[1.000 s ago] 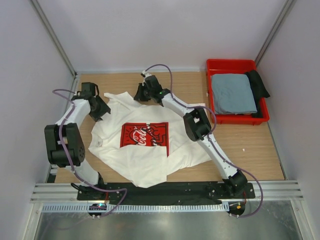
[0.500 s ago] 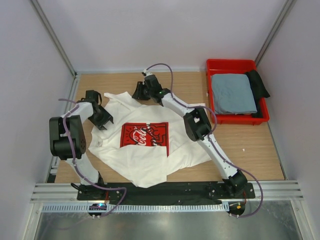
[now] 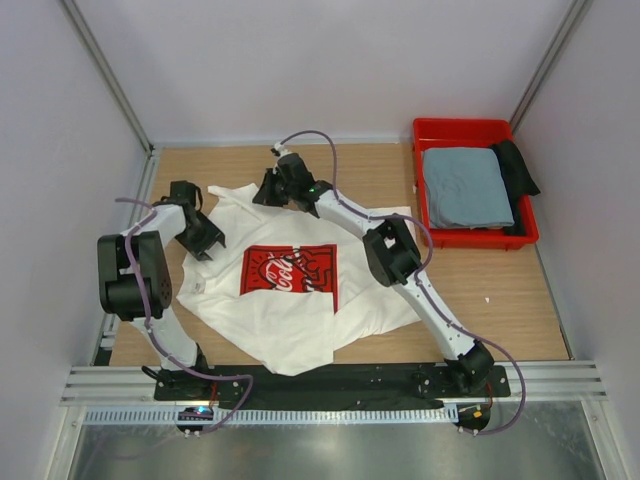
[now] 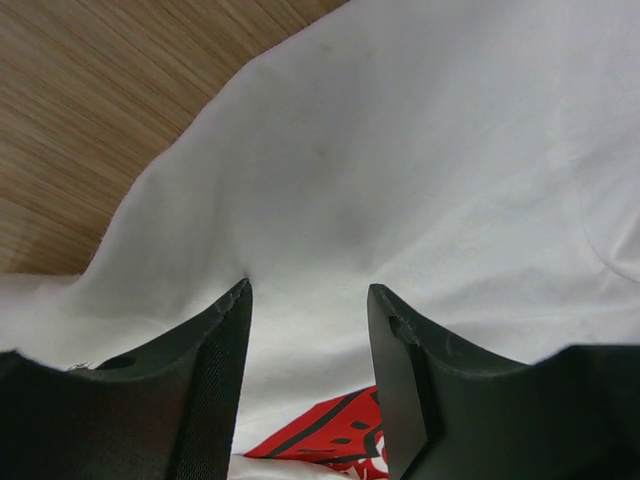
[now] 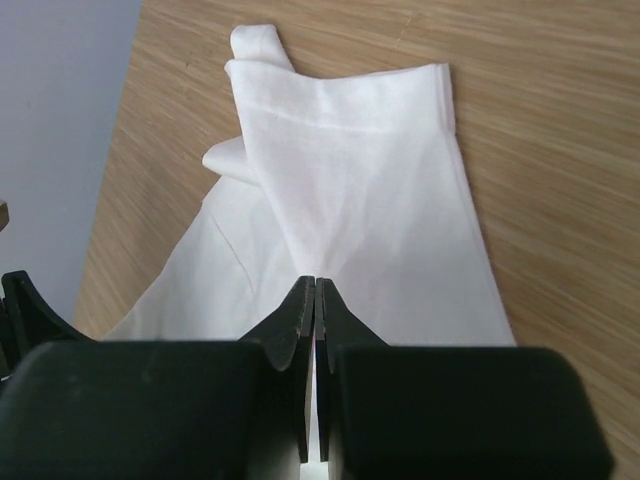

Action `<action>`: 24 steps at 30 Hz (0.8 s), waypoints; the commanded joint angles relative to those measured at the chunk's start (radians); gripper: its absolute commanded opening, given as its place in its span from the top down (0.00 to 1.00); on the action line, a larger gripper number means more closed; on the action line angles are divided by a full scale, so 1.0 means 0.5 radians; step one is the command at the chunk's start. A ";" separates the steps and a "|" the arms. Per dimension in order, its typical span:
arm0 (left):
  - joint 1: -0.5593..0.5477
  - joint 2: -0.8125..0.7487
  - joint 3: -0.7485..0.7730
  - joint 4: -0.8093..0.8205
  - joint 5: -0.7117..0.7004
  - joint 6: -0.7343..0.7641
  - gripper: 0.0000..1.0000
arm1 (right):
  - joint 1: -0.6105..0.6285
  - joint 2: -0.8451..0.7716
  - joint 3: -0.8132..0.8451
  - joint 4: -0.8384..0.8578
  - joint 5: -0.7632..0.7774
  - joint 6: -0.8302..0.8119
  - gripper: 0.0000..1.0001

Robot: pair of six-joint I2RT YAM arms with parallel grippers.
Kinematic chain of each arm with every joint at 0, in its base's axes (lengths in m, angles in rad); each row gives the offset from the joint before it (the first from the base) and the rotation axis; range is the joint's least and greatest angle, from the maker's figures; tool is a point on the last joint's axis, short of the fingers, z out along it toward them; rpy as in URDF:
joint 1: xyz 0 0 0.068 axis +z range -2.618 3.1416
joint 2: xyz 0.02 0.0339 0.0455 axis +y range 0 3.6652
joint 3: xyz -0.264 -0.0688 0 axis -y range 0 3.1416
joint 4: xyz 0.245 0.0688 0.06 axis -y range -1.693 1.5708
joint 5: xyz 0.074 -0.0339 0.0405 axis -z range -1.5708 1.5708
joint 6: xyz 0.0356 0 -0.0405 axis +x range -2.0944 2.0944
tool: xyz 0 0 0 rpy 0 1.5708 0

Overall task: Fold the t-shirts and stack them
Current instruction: Flatten the tshirt out

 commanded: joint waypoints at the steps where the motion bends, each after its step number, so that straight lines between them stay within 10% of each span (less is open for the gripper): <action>1: 0.043 -0.115 0.021 0.029 -0.030 -0.019 0.49 | 0.002 -0.050 -0.009 0.137 -0.038 0.099 0.95; 24: 0.303 0.026 -0.044 0.081 -0.125 0.002 0.49 | -0.132 0.079 -0.030 -0.075 0.449 0.139 0.99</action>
